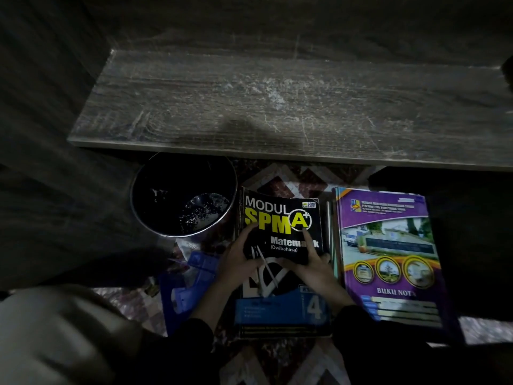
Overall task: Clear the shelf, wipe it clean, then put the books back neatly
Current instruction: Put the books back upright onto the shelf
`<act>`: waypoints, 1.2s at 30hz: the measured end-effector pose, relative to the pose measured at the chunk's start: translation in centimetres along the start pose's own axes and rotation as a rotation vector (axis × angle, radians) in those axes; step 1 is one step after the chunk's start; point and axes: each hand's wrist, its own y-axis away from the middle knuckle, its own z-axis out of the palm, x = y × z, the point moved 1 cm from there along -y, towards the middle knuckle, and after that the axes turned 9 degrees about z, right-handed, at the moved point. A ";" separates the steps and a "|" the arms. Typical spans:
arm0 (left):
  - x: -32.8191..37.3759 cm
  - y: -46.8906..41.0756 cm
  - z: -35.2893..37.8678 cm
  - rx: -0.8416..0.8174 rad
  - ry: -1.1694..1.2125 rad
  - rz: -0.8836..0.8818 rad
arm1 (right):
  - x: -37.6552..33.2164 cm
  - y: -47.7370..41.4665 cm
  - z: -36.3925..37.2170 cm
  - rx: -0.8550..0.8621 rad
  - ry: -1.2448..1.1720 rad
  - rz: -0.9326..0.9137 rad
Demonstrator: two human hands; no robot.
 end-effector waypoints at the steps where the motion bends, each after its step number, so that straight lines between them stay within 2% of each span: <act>1: 0.6 0.0 -0.4 -0.016 0.039 0.000 | 0.0 0.2 -0.1 0.012 -0.016 -0.001; 6: 5.2 0.8 -2.1 -0.012 0.134 0.037 | 0.7 0.8 -0.1 0.025 -0.227 -0.022; 10: 10.4 3.1 -2.8 -0.057 0.135 0.137 | -0.2 3.2 0.2 -0.158 -0.626 0.001; 14: 14.0 5.7 -4.1 -0.077 0.039 0.167 | -0.8 6.7 -0.3 -0.273 -0.755 -0.064; 18: 16.4 8.2 -6.3 -0.126 -0.052 0.088 | -0.6 9.6 -1.8 -0.284 -0.585 -0.156; 22: 17.6 11.0 -7.7 -0.164 -0.076 -0.008 | -1.7 13.3 -4.3 -0.446 -0.410 -0.160; 25: 18.8 13.4 -9.3 -0.158 -0.159 -0.001 | -2.9 15.6 -6.6 -0.547 -0.305 -0.155; 28: 20.3 15.8 -11.5 -0.148 -0.158 0.077 | -4.4 17.9 -9.2 -0.617 -0.205 -0.155; 31: 21.8 18.4 -14.0 -0.096 -0.088 0.214 | -7.3 20.3 -11.7 -0.692 -0.135 -0.274; 34: 22.7 18.8 -16.4 0.040 0.024 0.366 | -12.9 21.6 -13.1 -0.537 0.064 -0.461; 36: 22.9 17.9 -17.8 0.159 0.137 0.447 | -17.2 21.2 -13.2 -0.455 0.111 -0.585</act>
